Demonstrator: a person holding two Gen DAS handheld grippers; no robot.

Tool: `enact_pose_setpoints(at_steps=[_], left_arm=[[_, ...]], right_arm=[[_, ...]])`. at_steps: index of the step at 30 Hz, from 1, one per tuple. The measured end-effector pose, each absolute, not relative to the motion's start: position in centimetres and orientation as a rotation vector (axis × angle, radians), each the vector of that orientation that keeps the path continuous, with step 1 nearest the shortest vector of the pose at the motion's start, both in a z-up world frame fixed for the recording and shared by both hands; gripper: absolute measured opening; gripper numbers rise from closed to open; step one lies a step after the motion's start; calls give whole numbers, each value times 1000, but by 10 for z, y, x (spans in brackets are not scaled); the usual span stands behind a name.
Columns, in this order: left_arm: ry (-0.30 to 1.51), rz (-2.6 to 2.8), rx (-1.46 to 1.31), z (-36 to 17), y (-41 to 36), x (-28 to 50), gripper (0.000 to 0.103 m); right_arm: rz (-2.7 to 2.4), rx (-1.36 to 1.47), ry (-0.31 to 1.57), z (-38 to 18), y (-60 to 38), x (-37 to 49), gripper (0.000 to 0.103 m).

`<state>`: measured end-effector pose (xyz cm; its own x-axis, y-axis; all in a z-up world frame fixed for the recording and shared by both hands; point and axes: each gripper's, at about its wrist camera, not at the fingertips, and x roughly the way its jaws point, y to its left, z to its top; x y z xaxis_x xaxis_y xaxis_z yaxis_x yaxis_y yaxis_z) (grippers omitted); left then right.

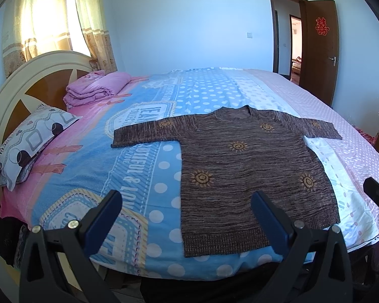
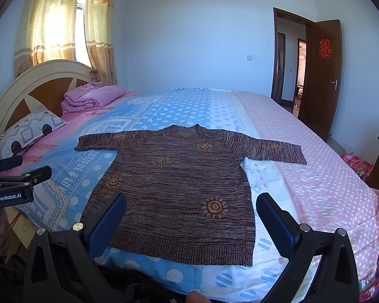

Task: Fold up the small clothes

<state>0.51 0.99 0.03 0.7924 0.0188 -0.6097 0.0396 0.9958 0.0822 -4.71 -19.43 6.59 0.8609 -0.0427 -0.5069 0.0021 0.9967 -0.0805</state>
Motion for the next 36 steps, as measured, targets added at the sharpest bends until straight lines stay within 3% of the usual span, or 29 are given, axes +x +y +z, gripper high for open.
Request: enact_pose_setpoints(at_steps=[36], left_arm=[[654,-11,90,1,11,6,103]], right_arm=[[-16,-82,547,62,-193,-47,102]])
